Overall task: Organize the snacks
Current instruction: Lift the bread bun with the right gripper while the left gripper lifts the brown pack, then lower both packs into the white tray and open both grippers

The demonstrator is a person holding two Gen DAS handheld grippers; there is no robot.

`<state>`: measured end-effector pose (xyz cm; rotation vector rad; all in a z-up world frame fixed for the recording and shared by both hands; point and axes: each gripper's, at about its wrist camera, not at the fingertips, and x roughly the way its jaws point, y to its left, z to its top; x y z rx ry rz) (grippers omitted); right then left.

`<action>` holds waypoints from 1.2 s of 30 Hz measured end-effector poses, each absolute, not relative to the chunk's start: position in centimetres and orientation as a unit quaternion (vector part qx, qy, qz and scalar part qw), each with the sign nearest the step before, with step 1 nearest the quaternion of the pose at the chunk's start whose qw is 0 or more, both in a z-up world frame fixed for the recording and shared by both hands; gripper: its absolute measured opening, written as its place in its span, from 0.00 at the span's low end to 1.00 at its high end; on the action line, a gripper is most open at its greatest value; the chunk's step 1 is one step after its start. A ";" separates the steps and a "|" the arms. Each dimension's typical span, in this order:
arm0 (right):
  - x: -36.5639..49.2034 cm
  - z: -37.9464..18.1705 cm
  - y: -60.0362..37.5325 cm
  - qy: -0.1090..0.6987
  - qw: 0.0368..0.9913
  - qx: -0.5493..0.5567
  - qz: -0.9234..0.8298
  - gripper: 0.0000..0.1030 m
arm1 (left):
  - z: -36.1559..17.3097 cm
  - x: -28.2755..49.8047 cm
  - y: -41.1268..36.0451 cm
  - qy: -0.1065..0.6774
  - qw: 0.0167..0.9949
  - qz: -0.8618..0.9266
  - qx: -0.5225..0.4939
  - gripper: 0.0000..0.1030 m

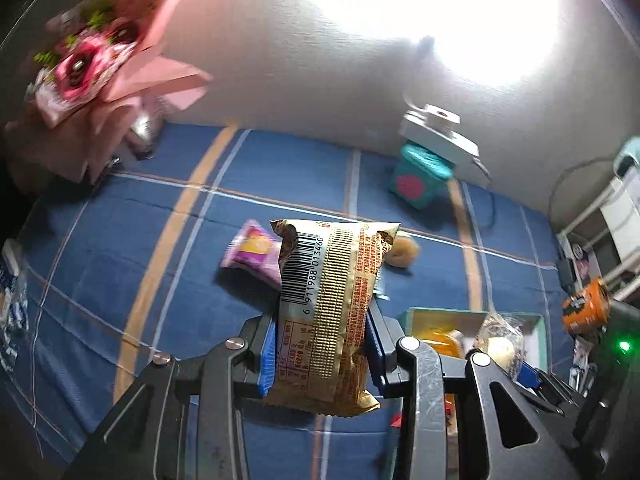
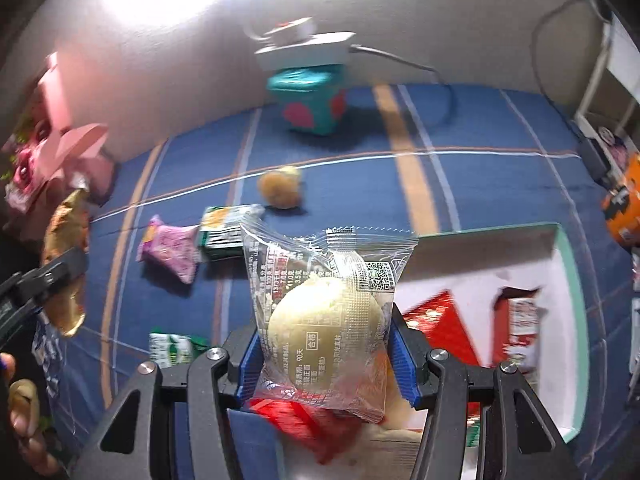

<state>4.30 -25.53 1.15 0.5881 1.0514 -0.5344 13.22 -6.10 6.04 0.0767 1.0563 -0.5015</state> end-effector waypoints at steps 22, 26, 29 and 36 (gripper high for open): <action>-5.6 1.5 -33.7 0.458 0.752 0.325 -0.346 0.56 | 3.1 2.5 -18.8 0.525 0.752 -0.372 0.142 0.38; -6.1 1.6 -34.2 0.451 0.754 0.333 -0.342 0.56 | 2.5 1.8 -19.7 0.522 0.753 -0.368 0.158 0.38; -6.1 1.3 -34.3 0.453 0.755 0.335 -0.337 0.56 | 1.7 1.8 -20.3 0.528 0.752 -0.360 0.166 0.38; -5.3 -1.1 -34.6 0.479 0.741 0.342 -0.324 0.56 | -0.8 1.6 -21.5 0.537 0.745 -0.344 0.195 0.38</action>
